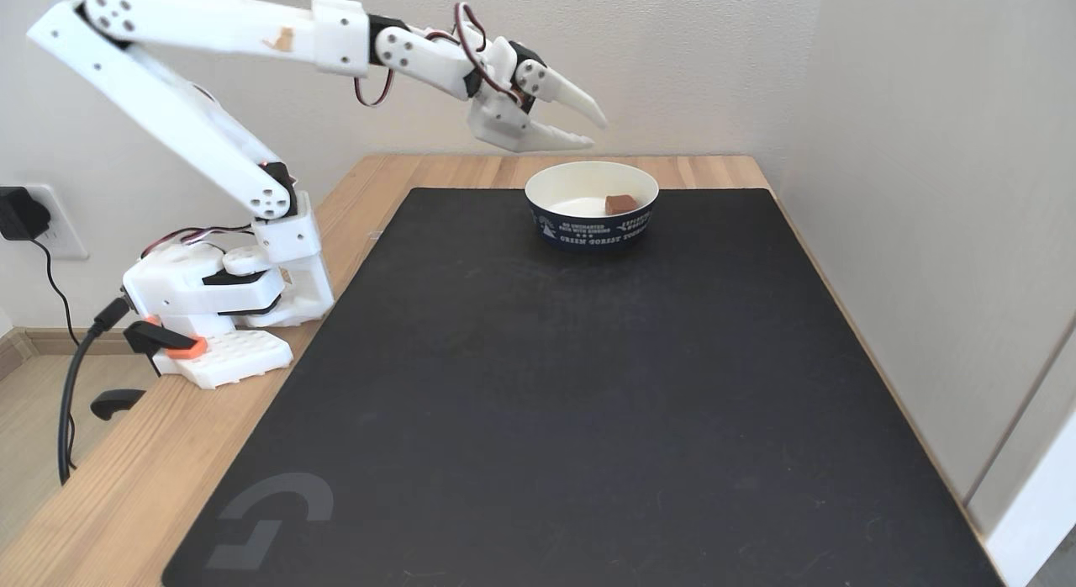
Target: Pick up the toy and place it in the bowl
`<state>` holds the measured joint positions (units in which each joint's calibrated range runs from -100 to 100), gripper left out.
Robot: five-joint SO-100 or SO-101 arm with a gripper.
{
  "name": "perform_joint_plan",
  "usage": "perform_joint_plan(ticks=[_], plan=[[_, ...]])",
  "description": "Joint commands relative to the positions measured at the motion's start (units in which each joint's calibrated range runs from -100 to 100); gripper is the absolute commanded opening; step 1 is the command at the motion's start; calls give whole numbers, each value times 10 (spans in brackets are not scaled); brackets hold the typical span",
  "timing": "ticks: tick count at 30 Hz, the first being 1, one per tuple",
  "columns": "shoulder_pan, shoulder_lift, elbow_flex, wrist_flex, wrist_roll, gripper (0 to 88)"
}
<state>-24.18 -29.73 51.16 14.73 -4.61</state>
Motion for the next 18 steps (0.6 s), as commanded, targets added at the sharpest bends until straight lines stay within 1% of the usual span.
perform_joint_plan(ticks=[1, 5, 6, 8, 10, 11, 14, 15, 18], plan=[[133, -199, 161, 7, 2, 30], [196, -322, 297, 7, 2, 30], [216, -377, 356, 8, 2, 30], [231, -433, 401, 35, 1, 30], [246, -485, 427, 87, 1, 30], [262, -535, 438, 157, 2, 30], [292, -607, 445, 261, 3, 30], [302, -652, 446, 329, 3, 29], [302, -700, 461, 394, 15, 29]])
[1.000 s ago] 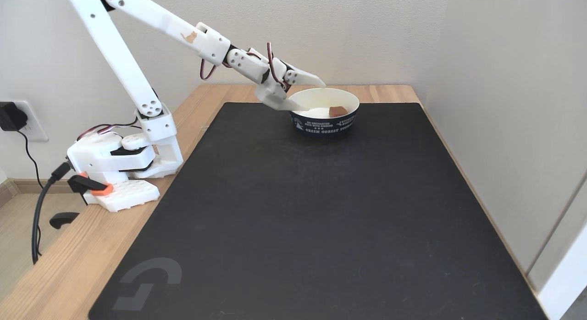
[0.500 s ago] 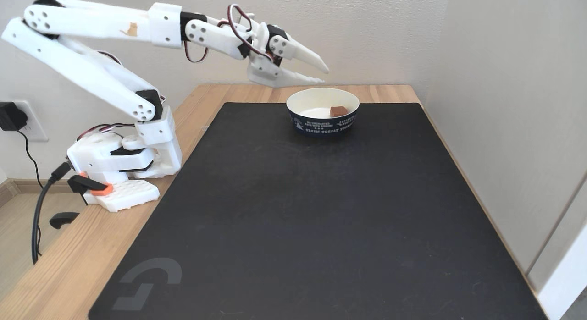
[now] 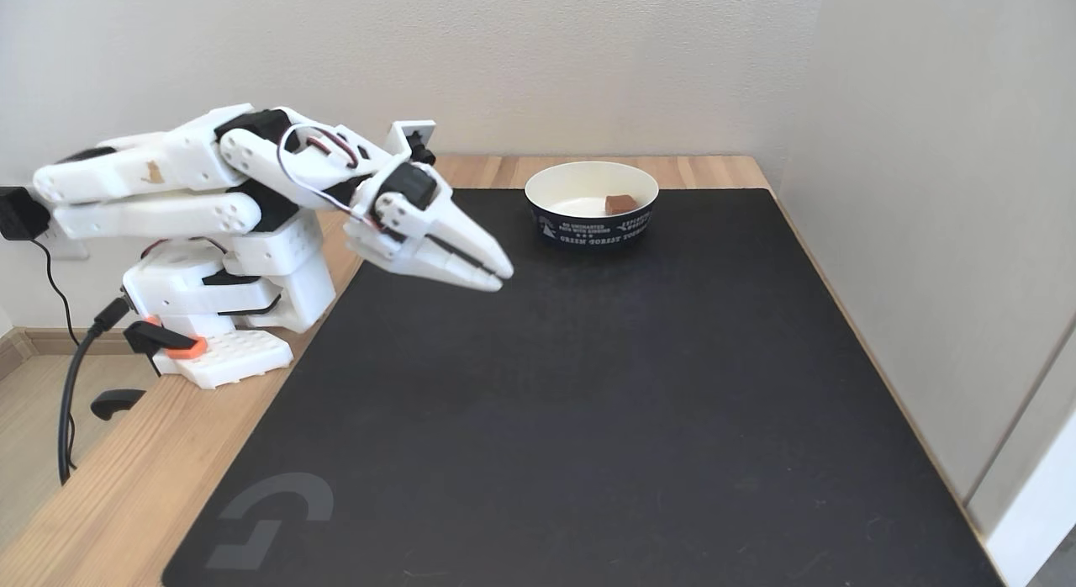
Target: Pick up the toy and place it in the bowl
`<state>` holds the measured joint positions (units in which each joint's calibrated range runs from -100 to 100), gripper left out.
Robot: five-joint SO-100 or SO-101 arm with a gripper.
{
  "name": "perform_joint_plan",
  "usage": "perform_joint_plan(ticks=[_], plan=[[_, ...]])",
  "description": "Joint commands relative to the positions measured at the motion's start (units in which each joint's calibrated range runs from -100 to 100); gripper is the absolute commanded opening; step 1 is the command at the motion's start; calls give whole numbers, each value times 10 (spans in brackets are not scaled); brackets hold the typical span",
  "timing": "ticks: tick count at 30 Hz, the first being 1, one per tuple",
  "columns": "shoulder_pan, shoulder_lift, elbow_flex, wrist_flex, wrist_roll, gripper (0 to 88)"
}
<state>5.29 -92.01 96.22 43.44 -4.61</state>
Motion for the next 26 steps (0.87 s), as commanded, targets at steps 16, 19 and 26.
perform_joint_plan(ticks=[16, 19, 26], plan=[[-46, -74, 30, 110, 33, 30], [-46, -74, 30, 110, 34, 30], [-46, -74, 30, 110, 32, 30]])
